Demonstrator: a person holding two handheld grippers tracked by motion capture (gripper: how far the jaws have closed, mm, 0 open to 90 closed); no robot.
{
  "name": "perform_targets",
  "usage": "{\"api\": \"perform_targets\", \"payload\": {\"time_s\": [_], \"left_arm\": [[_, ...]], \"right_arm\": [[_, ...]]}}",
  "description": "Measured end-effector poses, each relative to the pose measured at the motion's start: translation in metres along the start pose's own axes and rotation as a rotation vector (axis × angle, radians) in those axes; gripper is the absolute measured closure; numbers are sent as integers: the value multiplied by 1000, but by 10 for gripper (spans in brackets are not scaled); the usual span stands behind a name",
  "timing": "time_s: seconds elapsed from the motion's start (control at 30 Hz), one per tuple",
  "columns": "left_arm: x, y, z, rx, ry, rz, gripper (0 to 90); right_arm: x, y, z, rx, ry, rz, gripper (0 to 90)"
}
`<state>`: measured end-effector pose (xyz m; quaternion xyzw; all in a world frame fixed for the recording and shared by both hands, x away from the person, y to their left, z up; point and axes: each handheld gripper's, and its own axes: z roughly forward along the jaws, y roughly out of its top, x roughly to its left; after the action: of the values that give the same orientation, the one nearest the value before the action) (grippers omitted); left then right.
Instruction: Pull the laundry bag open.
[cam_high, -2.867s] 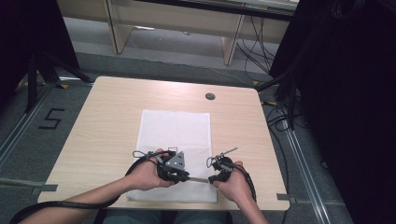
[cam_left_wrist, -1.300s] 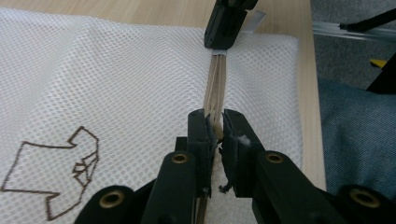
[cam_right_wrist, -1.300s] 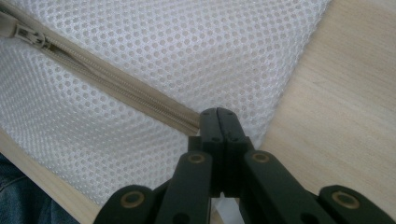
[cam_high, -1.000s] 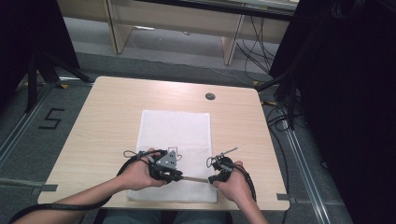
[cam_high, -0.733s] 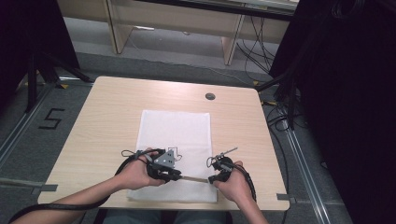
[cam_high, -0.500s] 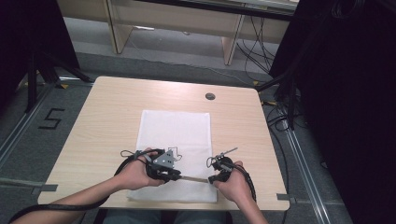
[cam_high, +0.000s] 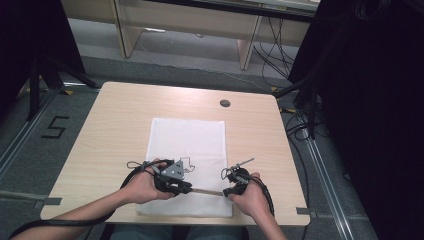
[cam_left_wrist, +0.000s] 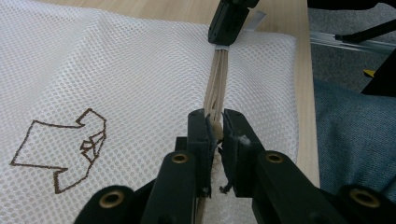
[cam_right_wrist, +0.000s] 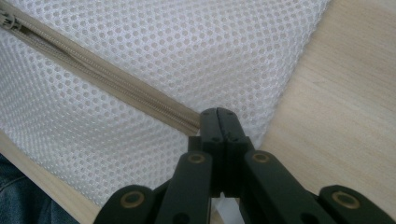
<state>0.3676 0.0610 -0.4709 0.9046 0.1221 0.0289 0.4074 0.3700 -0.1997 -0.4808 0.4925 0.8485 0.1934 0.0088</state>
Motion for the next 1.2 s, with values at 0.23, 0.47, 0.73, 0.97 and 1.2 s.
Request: {"api": "perform_targets", "payload": {"time_s": [0.23, 0.47, 0.73, 0.97, 1.2], "left_arm": [[-1, -1, -3, -2, 4, 10, 814], [0, -5, -5, -7, 3, -3, 814], [0, -6, -5, -13, -2, -5, 814], [1, -8, -10, -14, 6, -8, 814], [1, -10, -10, -19, 3, -16, 814]], "right_arm": [[0, 0, 0, -2, 2, -1, 900], [0, 0, 0, -2, -1, -1, 900], [0, 0, 0, -4, 0, -4, 900], [0, 0, 0, -5, -3, -5, 900], [0, -1, 0, -8, -6, -4, 900]]}}
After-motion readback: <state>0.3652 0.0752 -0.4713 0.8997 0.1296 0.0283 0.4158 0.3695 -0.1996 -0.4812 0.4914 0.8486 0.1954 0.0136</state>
